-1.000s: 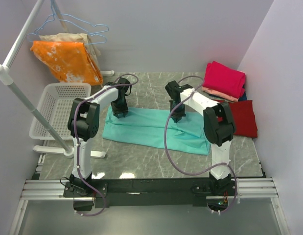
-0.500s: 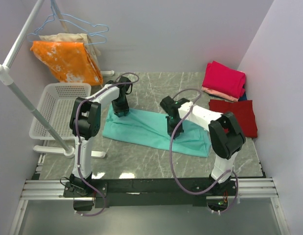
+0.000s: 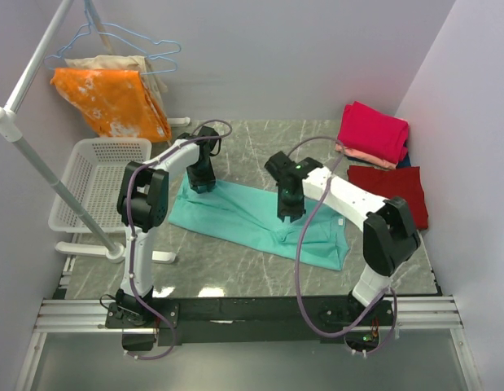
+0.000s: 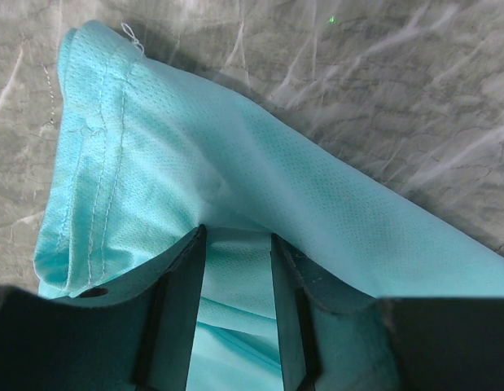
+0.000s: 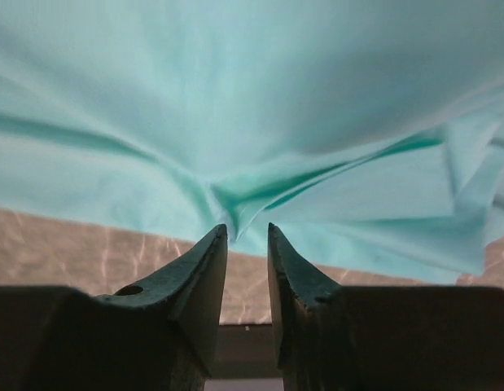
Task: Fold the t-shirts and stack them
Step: Fold the tshirt
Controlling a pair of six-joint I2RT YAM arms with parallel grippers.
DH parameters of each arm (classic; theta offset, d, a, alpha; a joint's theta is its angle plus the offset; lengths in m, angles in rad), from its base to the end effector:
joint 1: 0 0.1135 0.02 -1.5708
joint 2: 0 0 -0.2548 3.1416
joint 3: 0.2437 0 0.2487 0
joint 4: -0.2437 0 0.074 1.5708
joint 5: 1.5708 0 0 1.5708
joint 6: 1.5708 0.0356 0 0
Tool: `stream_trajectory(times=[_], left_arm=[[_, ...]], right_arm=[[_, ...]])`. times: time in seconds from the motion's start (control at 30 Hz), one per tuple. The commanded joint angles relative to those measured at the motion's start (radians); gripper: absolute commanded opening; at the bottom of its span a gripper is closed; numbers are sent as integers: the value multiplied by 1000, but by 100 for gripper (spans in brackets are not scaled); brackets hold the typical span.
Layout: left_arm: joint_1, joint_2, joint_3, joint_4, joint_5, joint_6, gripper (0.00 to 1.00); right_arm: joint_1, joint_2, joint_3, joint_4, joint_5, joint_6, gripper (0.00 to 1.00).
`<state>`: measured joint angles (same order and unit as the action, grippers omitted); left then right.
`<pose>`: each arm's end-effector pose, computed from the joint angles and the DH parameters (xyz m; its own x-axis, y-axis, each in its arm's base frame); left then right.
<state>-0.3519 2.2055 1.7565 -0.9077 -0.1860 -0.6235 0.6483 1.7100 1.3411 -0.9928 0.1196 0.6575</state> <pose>0.4132 -0.1447 0.1615 -0.9209 -0.2731 -0.2780 -0.2905 0.9566 0.0226 0.2615 0.1927 0.2278 -0.9715 0.0253 -0.2356 0.0176 0.9992 0.0345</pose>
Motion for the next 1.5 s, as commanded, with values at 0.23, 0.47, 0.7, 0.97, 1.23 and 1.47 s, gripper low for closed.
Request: stream_trajectory(times=[0.23, 0.47, 0.7, 0.97, 1.23, 1.47], left_arm=[[14, 20, -3, 4, -38, -27, 44], [34, 22, -12, -5, -43, -38, 44], [71, 7, -25, -11, -30, -53, 44], [82, 29, 24, -16, 23, -36, 43], [80, 68, 84, -16, 46, -9, 43], [80, 45, 63, 24, 71, 25, 42]], right_arm=[[-374, 143, 22, 95, 31, -79, 30], [-412, 301, 141, 72, -1, -114, 29], [-481, 427, 263, -23, -15, -171, 26], [-549, 647, 718, -174, 2, -203, 25], [-553, 662, 868, -149, -31, -226, 24], [-549, 358, 552, 71, -60, -237, 25]])
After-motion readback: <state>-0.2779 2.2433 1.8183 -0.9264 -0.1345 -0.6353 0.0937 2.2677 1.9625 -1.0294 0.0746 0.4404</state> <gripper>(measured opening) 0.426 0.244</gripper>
